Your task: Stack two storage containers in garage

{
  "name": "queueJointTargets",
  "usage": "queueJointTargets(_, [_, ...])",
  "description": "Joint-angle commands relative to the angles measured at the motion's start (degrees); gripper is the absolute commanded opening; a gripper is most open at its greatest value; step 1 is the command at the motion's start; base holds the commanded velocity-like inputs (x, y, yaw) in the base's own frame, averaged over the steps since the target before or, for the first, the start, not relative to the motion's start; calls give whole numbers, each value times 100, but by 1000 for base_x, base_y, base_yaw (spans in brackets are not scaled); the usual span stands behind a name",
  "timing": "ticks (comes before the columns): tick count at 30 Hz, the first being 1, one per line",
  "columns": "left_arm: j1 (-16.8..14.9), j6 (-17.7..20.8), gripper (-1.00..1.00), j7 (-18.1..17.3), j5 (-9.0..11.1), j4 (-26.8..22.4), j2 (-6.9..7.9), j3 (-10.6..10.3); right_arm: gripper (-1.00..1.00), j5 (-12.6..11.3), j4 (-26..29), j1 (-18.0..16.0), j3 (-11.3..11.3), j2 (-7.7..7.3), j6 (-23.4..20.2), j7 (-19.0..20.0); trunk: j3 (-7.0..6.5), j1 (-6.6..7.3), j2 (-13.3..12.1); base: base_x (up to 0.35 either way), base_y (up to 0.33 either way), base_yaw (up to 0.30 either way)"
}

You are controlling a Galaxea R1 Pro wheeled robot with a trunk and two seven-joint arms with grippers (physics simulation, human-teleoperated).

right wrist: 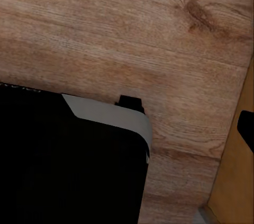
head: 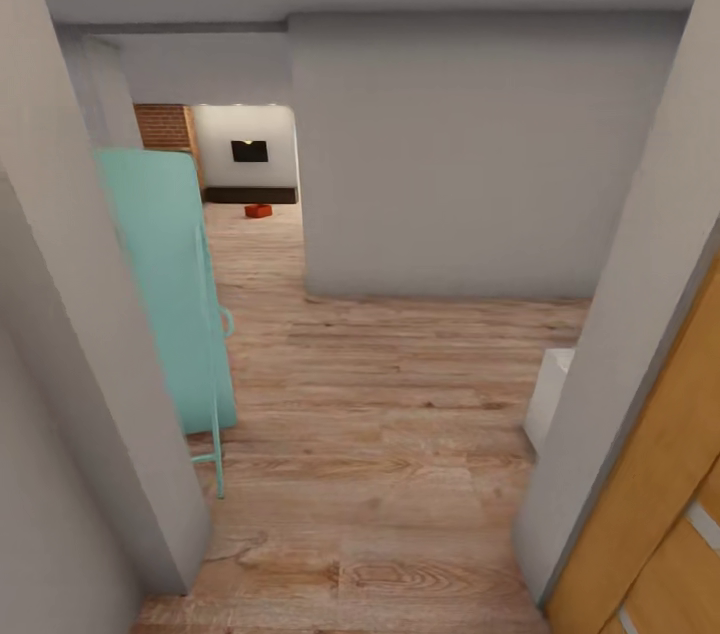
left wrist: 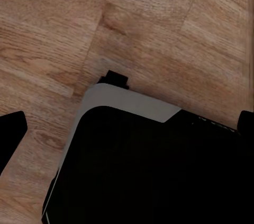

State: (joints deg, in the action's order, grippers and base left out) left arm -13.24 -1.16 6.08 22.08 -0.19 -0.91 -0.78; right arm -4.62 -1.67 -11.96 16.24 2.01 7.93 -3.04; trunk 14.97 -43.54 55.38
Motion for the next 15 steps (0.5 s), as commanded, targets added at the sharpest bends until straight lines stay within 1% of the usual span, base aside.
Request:
queueJointTargets(1, [-3, -17, 100, 16, 30, 1, -3, -10, 100, -48, -18, -8, 47, 5, 33, -13, 7, -4, 4, 325, 0, 0])
queueJointTargets(15, [-3, -33, 100, 16, 25, 1, -14, -12, 100, -47, -18, -9, 46, 2, 33, -13, 7, -4, 4, 325, 0, 0])
